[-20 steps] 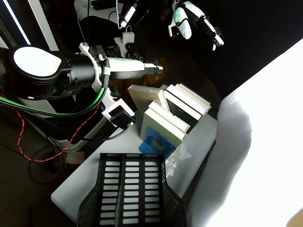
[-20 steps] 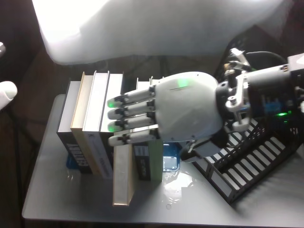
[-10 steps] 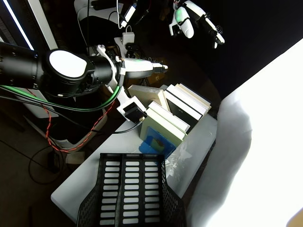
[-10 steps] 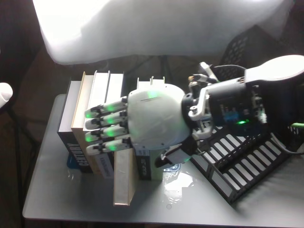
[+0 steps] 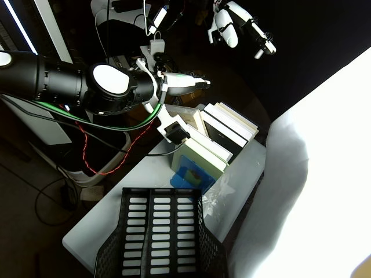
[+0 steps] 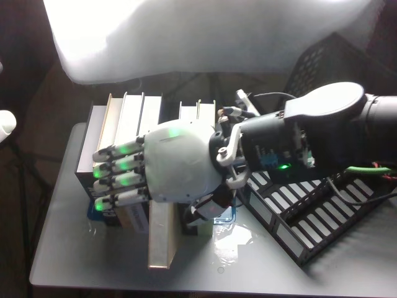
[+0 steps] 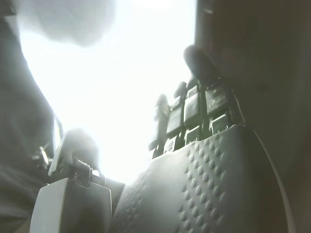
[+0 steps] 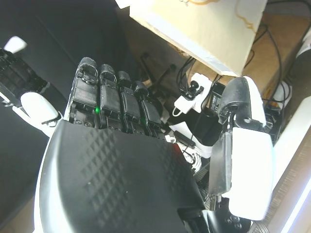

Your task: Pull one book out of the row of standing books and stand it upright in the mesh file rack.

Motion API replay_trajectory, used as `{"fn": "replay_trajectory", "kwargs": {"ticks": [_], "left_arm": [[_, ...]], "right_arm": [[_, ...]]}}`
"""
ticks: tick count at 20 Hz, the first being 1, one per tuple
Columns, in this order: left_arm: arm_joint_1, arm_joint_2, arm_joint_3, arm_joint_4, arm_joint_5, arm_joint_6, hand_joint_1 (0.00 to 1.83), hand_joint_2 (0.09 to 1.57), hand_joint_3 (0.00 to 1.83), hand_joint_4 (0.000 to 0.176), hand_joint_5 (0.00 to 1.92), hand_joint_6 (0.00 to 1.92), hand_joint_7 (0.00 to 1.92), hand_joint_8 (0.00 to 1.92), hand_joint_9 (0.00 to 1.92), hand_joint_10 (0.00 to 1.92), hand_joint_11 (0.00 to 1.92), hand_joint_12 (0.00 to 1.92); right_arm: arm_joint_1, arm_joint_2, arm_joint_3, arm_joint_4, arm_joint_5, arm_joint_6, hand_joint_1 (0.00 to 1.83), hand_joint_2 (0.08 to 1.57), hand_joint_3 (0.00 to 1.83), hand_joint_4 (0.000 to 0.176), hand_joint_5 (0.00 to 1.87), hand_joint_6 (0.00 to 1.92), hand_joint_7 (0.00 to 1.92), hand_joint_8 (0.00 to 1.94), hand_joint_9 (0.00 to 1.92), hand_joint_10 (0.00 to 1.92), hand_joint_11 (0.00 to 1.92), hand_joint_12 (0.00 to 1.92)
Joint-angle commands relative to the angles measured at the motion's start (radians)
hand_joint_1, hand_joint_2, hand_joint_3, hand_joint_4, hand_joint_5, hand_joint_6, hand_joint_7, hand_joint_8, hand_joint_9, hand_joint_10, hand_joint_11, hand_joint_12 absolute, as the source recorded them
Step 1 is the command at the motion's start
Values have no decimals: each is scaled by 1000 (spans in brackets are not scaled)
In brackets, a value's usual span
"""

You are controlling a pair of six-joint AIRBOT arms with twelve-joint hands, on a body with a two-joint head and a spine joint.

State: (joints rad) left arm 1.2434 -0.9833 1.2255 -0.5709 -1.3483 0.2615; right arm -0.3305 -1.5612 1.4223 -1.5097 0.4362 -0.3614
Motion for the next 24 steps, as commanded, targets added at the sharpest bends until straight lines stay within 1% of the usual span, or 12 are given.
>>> {"fn": "replay_trajectory", "kwargs": {"ticks": [1,2,7,10,12,13,16,18,19,20,22,24], "left_arm": [[1,-4,12,-22,-119,-5,313,1381,12,8,145,32,52,16,0,0,0,1921],[1,-3,13,-22,-119,-5,316,1387,14,1,140,31,57,19,0,0,0,1921],[3,-3,14,-30,-131,-5,401,1389,6,0,144,47,81,32,0,0,0,1921],[6,-3,14,-31,-135,-5,415,1401,10,0,133,46,83,32,0,0,0,1921],[8,-3,14,-36,-139,-5,411,1407,11,0,137,49,87,34,5,2,0,1921],[9,-3,14,-38,-142,-5,390,1411,11,0,126,46,78,29,0,0,0,1921],[13,-4,14,-41,-145,-5,435,1414,4,0,129,54,86,28,11,6,0,1921],[15,-7,14,-43,-146,-5,447,1417,1,0,137,69,100,19,12,19,0,1815],[15,-9,14,-45,-147,-5,458,1420,0,0,137,80,106,13,8,41,0,1696],[18,-11,15,-48,-150,-5,458,1421,0,0,132,92,101,6,1,51,0,1544],[23,-11,15,-49,-153,-5,452,1425,0,0,117,103,74,6,1,11,0,1089],[23,-11,16,-49,-153,-5,464,1421,1,0,120,103,81,1,0,28,0,814]], "right_arm": [[4,-9,10,14,36,-3,767,1022,0,0,0,0,0,0,0,0,0,0],[3,-24,25,0,37,-3,780,1014,0,0,0,0,0,0,0,0,0,0],[-8,-69,57,-83,34,-3,792,994,0,0,0,0,0,0,0,0,0,0],[-14,-87,65,-134,30,-3,629,932,0,0,0,0,0,0,0,0,0,0],[-19,-94,65,-147,30,-3,660,973,0,0,0,0,0,0,0,0,0,0],[-21,-97,67,-149,30,-3,745,973,0,0,0,0,0,0,0,0,0,0],[-30,-107,78,-151,26,-3,822,962,0,0,0,0,0,0,0,0,0,0],[-38,-115,90,-168,26,-3,781,945,0,0,0,0,0,0,0,0,0,0],[-41,-119,97,-171,25,-3,722,938,0,0,0,0,0,0,0,0,8,4],[-46,-129,112,-184,25,-3,736,930,0,0,0,0,0,0,0,0,1,0],[-56,-149,143,-216,25,-3,719,924,0,0,0,0,0,0,0,0,0,0],[-64,-160,160,-230,20,-3,687,948,0,0,0,0,0,0,0,0,0,0]]}}
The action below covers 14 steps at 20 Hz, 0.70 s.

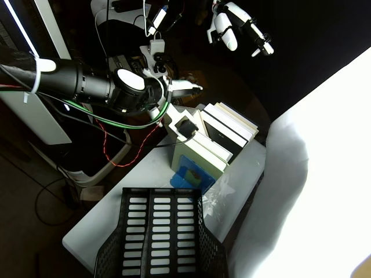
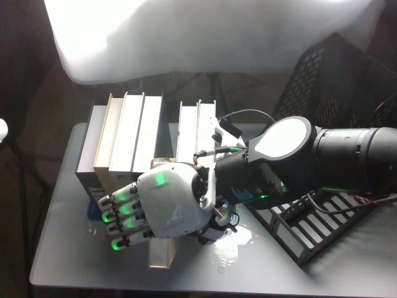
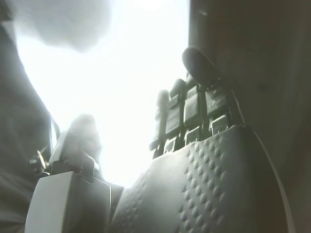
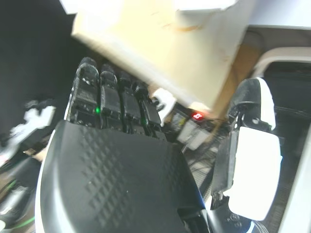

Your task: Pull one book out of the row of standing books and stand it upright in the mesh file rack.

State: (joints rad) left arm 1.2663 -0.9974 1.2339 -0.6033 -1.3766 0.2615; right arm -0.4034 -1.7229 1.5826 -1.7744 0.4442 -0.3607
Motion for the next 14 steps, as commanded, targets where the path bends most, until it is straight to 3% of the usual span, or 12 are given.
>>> {"fn": "replay_trajectory", "kwargs": {"ticks": [1,3,4,6,7,8,9,10,11,13,14], "left_arm": [[0,3,8,-17,-126,-5,473,1419,1,0,117,92,61,2,0,5,0,623],[0,2,8,-17,-126,-5,456,1420,2,0,114,85,45,0,0,0,0,573],[0,0,9,-17,-126,-5,431,1422,0,0,109,70,27,4,0,0,0,393],[1,-1,10,-17,-126,-5,423,1417,0,0,115,68,36,10,0,0,0,349],[1,-1,10,-17,-126,-5,421,1416,0,0,119,69,41,12,0,0,0,347],[1,0,10,-17,-127,-5,421,1415,0,0,123,71,44,13,0,0,0,346],[2,-1,10,-17,-128,-5,402,1419,0,0,127,68,45,11,0,0,0,357],[3,-1,9,-17,-129,-5,391,1417,0,0,132,56,44,5,0,0,0,435],[4,-1,9,-19,-130,-5,405,1406,0,0,136,41,39,1,0,0,0,502],[6,-2,8,-21,-134,-5,415,1398,0,0,152,31,53,3,0,0,0,570],[6,-2,8,-23,-136,-5,420,1397,0,0,150,28,45,0,0,0,0,581]], "right_arm": [[6,-4,7,33,7,-4,675,951,0,0,0,0,0,0,0,0,0,0],[3,-14,18,30,0,-4,649,949,0,0,0,0,0,0,0,0,0,0],[2,-20,24,27,-1,-4,688,946,0,0,0,0,0,0,0,0,0,0],[-1,-34,35,21,-5,-4,708,954,0,0,0,0,0,0,0,0,50,25],[-2,-41,39,7,-15,-4,753,938,22,0,0,0,0,0,0,0,9,429],[-3,-44,43,1,-22,-4,773,925,16,0,0,0,0,0,0,0,1,591],[-5,-49,49,-2,-29,-4,723,958,21,0,0,0,0,0,0,0,0,568],[-10,-53,57,-3,-40,-4,729,938,7,0,25,8,31,7,48,19,0,761],[-13,-56,62,-4,-45,-4,864,923,0,0,4,1,5,1,9,3,0,537],[-15,-61,72,-44,-51,-4,948,919,3,0,33,12,49,13,56,23,0,542],[-19,-66,80,-48,-53,-4,982,958,9,0,92,23,142,22,138,53,0,697]]}}
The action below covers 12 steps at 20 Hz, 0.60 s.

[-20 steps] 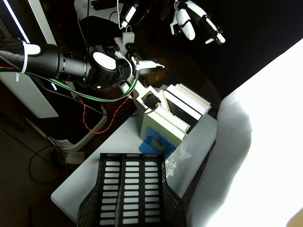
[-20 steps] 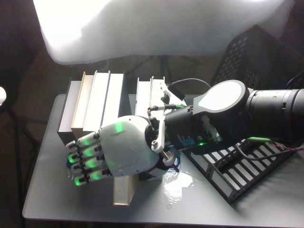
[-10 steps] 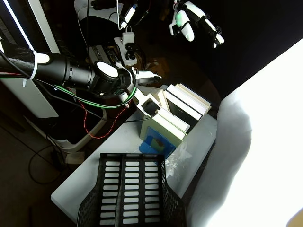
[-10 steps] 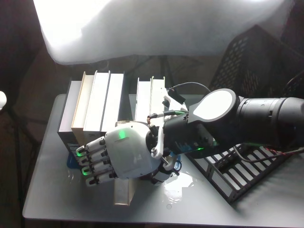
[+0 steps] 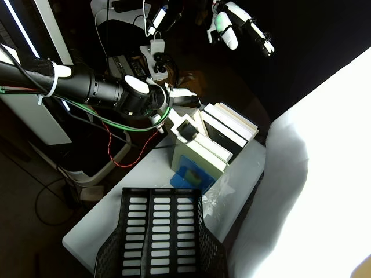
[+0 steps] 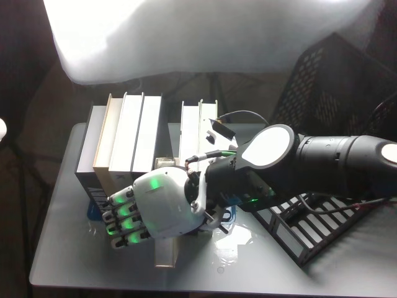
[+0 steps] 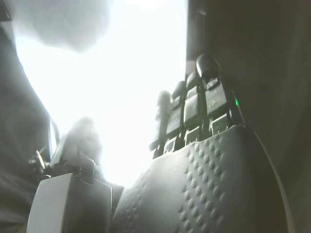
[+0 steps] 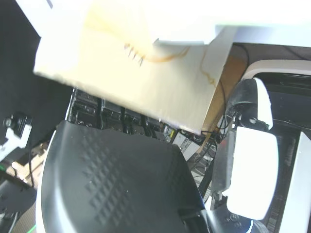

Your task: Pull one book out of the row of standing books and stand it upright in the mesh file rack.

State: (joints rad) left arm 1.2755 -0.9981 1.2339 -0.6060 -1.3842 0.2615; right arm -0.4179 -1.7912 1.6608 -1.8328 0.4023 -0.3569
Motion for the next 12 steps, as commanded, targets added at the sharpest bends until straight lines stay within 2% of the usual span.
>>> {"fn": "replay_trajectory", "kwargs": {"ticks": [1,2,3,4,5,6,7,9,12], "left_arm": [[-3,-1,8,-20,-129,-5,422,1393,0,0,151,27,36,0,0,0,0,583],[-3,0,8,-20,-130,-5,410,1392,0,0,154,26,40,2,0,0,0,575],[-3,0,8,-20,-131,-5,395,1389,0,0,160,19,40,0,0,0,0,493],[-3,-1,8,-20,-132,-5,393,1389,1,0,171,14,35,2,0,0,0,282],[-3,-1,7,-20,-133,-5,380,1393,2,0,179,11,41,1,0,0,0,136],[-3,0,7,-20,-133,-5,370,1393,1,0,182,9,36,4,0,0,0,26],[-3,0,7,-20,-134,-5,357,1391,0,0,185,10,36,4,0,0,0,4],[-2,0,6,-22,-136,-5,359,1387,0,0,201,16,49,9,0,0,0,0],[-1,0,5,-23,-137,-5,378,1385,0,0,199,13,62,11,0,0,0,0]], "right_arm": [[-7,-1,5,9,-15,-8,1073,986,8,0,186,34,274,30,252,101,0,1002],[-8,-5,9,5,-17,-8,1149,1069,17,0,313,51,431,34,402,140,0,1214],[-12,-8,11,-3,-25,-8,1176,1118,23,0,564,141,669,101,629,252,133,1499],[-17,-10,11,-13,-32,-8,1153,1146,3,0,837,904,990,1510,1146,1587,1091,1837],[-18,-11,11,-18,-35,-8,1146,1139,0,0,920,1040,1290,1855,1484,1854,1525,1904],[-19,-11,13,-21,-37,-8,1154,1138,0,0,939,1070,1297,1924,1547,1908,1624,1918],[-19,-11,14,-21,-38,-8,1162,1131,0,0,957,1080,1262,1938,1449,1918,1546,1920],[-19,-11,17,-21,-39,-8,1130,1179,4,0,858,1265,1253,1941,1389,1921,1512,1921],[-19,-11,19,-21,-39,-8,1157,1144,0,0,941,1144,1275,1941,1404,1921,1539,1921]]}}
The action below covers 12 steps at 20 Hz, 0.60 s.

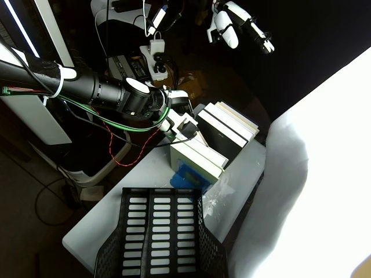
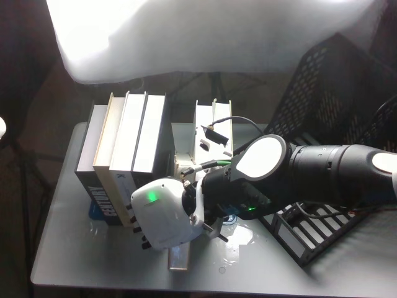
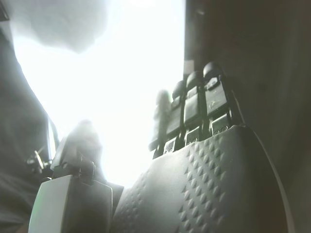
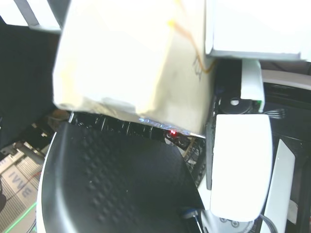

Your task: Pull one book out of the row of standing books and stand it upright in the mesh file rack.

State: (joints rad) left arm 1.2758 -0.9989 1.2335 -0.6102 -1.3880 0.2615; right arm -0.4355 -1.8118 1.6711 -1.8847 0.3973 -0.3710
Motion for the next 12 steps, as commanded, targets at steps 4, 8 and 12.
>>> {"fn": "replay_trajectory", "kwargs": {"ticks": [4,8,12], "left_arm": [[4,1,2,-22,-138,-5,365,1388,0,0,194,10,74,13,0,0,0,0],[5,2,-4,-24,-143,-5,350,1392,2,0,182,5,49,0,0,0,0,0],[5,2,-6,-23,-143,-5,351,1390,0,0,181,4,64,5,0,0,31,23]], "right_arm": [[-1,14,9,30,-26,6,1159,1179,0,0,994,1030,1326,1941,1406,1921,1501,1921],[19,37,-40,-43,-14,6,1176,1088,0,0,1045,884,1189,1684,1289,1913,1327,1921],[34,107,-108,45,14,6,1185,1063,0,0,1092,805,1185,1765,1283,1915,1356,1921]]}}
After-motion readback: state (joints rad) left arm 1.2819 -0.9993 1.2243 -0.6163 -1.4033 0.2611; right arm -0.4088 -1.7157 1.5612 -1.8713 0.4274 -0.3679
